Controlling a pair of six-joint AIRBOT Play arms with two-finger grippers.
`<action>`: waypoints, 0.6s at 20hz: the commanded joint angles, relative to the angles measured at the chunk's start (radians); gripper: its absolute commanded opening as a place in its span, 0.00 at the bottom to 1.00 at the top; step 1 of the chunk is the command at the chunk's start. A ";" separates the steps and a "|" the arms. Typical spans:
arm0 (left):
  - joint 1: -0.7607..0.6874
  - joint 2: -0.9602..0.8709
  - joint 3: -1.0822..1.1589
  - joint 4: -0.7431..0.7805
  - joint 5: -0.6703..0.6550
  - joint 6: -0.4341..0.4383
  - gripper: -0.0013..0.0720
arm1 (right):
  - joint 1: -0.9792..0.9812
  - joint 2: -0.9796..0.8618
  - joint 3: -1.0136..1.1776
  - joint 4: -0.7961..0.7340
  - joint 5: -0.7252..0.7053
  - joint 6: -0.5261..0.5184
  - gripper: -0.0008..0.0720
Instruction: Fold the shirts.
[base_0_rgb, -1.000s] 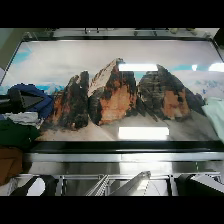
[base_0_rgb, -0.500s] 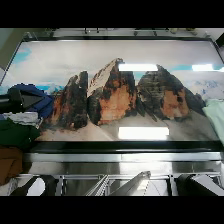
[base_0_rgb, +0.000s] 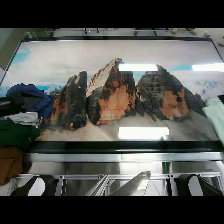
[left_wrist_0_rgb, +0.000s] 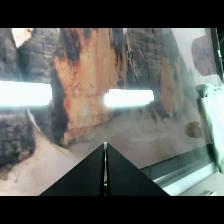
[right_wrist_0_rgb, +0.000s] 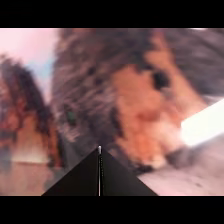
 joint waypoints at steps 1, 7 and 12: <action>0.001 0.147 -0.135 0.000 -0.034 0.027 0.04 | 0.262 0.156 -0.079 0.009 -0.188 -0.026 0.04; 0.001 0.362 -0.193 0.001 -0.035 0.026 0.04 | 0.341 0.162 -0.099 0.035 -0.213 -0.022 0.04; 0.001 0.401 -0.193 -0.001 -0.035 -0.016 0.04 | 0.343 0.162 -0.100 0.035 -0.200 -0.022 0.04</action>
